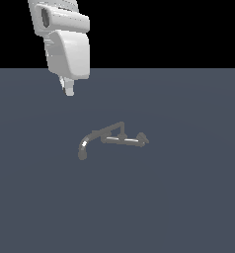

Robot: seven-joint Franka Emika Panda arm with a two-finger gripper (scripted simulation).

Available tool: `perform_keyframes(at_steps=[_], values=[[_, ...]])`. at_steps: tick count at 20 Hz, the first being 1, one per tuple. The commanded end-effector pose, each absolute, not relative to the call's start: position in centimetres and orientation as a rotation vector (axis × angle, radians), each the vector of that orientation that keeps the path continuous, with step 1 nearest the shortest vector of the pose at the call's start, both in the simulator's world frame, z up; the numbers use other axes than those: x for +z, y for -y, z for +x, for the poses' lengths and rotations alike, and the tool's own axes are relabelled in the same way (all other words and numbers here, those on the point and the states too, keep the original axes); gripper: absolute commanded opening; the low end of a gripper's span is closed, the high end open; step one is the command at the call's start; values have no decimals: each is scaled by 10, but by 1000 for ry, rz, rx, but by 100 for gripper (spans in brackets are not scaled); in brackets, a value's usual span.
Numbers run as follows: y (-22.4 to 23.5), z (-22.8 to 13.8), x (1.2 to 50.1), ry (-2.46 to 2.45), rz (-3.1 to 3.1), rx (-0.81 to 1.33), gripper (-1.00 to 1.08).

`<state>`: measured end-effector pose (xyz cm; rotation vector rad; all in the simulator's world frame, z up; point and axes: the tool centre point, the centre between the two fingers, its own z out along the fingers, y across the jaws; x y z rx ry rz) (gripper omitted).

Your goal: Turn on the faucet by rotating a designated handle.

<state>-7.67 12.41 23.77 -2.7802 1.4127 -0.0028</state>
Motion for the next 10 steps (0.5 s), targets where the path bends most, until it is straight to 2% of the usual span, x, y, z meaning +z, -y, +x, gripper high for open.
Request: perform_keyframes(at_steps=[1,10], values=[[-125,-66,225,-1476,-2747,-3,-100],[-121,-27,180,-1702,-2620,-3,-100]])
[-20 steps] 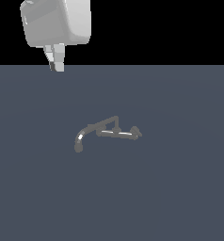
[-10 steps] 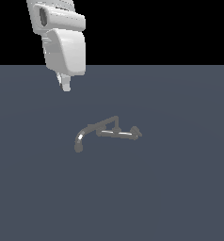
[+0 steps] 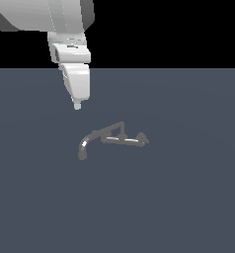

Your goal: Turn on the faucet by rotating a designated handle.

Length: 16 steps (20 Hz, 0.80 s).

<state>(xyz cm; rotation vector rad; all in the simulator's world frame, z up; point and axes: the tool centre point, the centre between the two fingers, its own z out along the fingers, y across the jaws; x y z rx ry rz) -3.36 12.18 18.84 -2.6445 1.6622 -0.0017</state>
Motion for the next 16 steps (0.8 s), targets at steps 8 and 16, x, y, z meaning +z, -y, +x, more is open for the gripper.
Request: perform_keyframes(at_steps=[8,16], values=[[-108,14,132,-1934,-2466,-5,-100],[-90,49,88,-2136,-2303,-5,-100]])
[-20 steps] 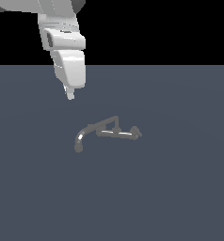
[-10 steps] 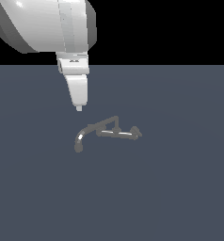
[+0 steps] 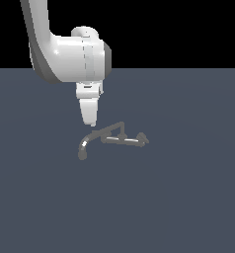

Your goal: Turn on the faucet by rotating a designated handle.

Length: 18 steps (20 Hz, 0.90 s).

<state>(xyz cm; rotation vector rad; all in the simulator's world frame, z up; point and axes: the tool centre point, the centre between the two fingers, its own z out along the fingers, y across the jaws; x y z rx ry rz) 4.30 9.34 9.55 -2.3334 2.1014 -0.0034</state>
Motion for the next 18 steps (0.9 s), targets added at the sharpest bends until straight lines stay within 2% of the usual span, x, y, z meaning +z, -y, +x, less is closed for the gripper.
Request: perform_keyframes(at_steps=[1,9,18], values=[[-88,53,84,-2155,-2285,-5,-100],[-76,70,63,-2251,-2193,-2,-100],[-77,69,61,-2261,-2182,-1,-100]])
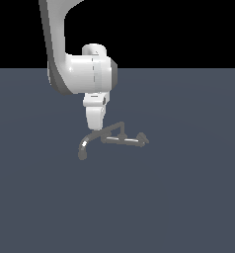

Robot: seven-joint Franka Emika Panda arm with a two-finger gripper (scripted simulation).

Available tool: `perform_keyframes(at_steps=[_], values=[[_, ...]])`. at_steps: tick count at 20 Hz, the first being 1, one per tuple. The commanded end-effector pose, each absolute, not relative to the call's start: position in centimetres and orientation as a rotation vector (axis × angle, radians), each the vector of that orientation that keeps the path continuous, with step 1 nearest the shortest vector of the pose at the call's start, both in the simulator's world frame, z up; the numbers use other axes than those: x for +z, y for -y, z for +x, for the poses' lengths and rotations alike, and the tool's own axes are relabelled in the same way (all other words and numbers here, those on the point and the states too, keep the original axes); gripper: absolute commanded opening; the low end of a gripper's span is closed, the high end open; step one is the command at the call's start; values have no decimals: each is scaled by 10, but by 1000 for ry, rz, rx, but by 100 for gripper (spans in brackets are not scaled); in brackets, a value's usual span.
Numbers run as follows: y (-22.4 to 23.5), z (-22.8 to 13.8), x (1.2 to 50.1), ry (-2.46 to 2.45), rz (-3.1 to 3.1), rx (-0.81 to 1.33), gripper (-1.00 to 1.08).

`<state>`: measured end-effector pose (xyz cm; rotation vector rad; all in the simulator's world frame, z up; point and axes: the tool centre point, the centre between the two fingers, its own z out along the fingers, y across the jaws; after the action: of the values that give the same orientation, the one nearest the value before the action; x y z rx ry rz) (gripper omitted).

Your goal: Turn on the faucet by rotating a designated handle.

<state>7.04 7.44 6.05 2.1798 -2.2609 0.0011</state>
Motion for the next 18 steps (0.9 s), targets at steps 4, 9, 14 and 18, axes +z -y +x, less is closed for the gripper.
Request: perform_keyframes(at_steps=[4,9,14,18], values=[[-87,57,61,2261,2181,0,-100],[-91,51,61,2264,2179,3,-100],[-92,36,61,2263,2179,2,-100],[-93,23,61,2263,2180,1,-100]])
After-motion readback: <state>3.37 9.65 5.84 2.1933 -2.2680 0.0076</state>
